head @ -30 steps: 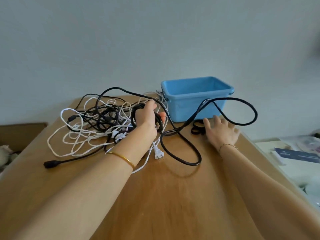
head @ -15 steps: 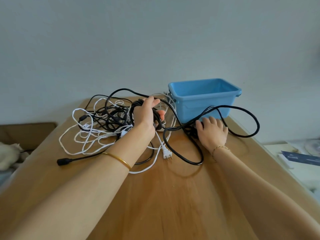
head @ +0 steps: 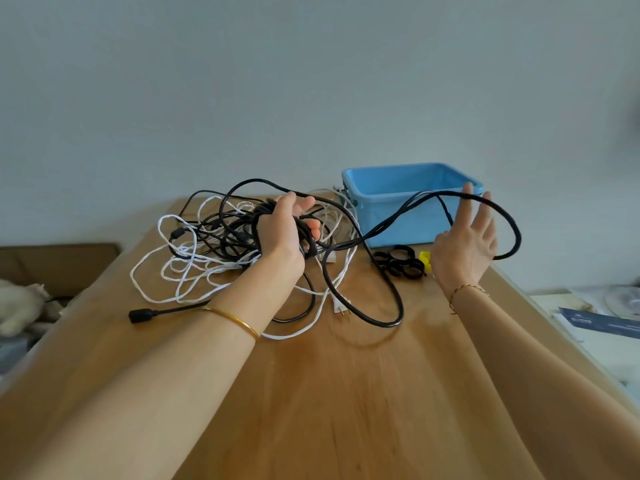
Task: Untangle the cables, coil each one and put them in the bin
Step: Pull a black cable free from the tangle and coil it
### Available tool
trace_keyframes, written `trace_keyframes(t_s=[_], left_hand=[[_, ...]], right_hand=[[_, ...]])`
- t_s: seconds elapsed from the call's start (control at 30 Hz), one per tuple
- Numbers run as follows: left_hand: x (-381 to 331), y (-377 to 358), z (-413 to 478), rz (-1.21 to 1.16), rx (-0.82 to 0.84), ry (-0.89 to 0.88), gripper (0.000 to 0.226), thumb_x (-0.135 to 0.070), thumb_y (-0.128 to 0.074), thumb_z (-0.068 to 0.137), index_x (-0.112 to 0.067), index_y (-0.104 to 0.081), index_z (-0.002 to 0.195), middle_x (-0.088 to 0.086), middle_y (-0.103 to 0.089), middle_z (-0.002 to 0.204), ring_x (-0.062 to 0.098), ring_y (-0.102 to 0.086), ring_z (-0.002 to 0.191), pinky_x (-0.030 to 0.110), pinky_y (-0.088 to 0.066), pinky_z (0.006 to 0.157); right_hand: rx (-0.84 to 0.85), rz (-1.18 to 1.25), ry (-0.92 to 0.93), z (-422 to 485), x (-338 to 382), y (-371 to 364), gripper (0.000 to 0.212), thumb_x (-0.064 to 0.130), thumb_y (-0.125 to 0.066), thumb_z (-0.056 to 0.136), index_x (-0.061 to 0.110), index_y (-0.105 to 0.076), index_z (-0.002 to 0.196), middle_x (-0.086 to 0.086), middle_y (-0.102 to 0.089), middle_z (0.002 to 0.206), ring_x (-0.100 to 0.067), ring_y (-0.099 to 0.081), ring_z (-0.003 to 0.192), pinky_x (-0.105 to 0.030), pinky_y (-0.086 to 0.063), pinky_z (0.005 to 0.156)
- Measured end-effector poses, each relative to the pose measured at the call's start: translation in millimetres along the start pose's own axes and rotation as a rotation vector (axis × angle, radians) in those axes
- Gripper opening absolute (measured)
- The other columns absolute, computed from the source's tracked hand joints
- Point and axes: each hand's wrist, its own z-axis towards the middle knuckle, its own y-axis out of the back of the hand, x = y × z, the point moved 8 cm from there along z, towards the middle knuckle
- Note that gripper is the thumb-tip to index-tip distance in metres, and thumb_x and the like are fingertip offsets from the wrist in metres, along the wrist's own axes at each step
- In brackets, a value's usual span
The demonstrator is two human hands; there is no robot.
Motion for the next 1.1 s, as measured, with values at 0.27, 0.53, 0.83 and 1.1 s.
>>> trace_keyframes(t_s=[0.27, 0.53, 0.83, 1.1], left_hand=[[-30, 21, -23, -0.084, -0.039, -0.109, 0.029, -0.015, -0.051, 0.093, -0.009, -0.055, 0.065, 0.006, -0.066, 0.066, 0.014, -0.042, 0.038, 0.028, -0.037, 0.048], [-70, 69, -43, -0.128, -0.109, -0.208, 0.025, -0.014, -0.048, 0.094, -0.008, -0.051, 0.069, 0.008, -0.067, 0.065, 0.014, -0.041, 0.033, 0.022, -0.035, 0.042], [-126, 114, -70, -0.051, -0.175, -0.385, 0.015, -0.015, -0.049, 0.093, -0.003, -0.057, 0.097, 0.0, -0.069, 0.062, 0.016, -0.043, 0.032, 0.022, -0.038, 0.038], [-114, 130, -69, 0.039, -0.173, -0.223, 0.031, -0.021, -0.05, 0.096, -0.007, -0.053, 0.068, 0.008, -0.059, 0.054, 0.016, -0.04, 0.036, 0.024, -0.035, 0.043]], right_hand=[[-0.107, 0.245, 0.19, -44, 69, 41, 0.081, 0.002, -0.05, 0.076, 0.025, -0.023, 0.148, -0.005, -0.022, 0.155, -0.028, -0.023, 0.141, -0.046, -0.025, 0.112], [-0.015, 0.852, 0.196, -80, 143, 72, 0.06, 0.024, -0.058, 0.079, 0.026, -0.039, 0.136, 0.002, -0.039, 0.143, -0.016, -0.035, 0.133, -0.03, -0.028, 0.111], [0.726, 0.798, -0.188, -162, 187, -16, 0.061, 0.021, -0.051, 0.088, 0.008, -0.027, 0.142, -0.011, -0.043, 0.136, -0.022, -0.048, 0.11, -0.032, -0.043, 0.087], [0.707, 0.054, 0.547, -197, 225, -5, 0.011, 0.011, -0.042, 0.088, 0.008, -0.049, 0.079, -0.008, -0.055, 0.086, -0.028, -0.05, 0.074, -0.028, -0.03, 0.049]])
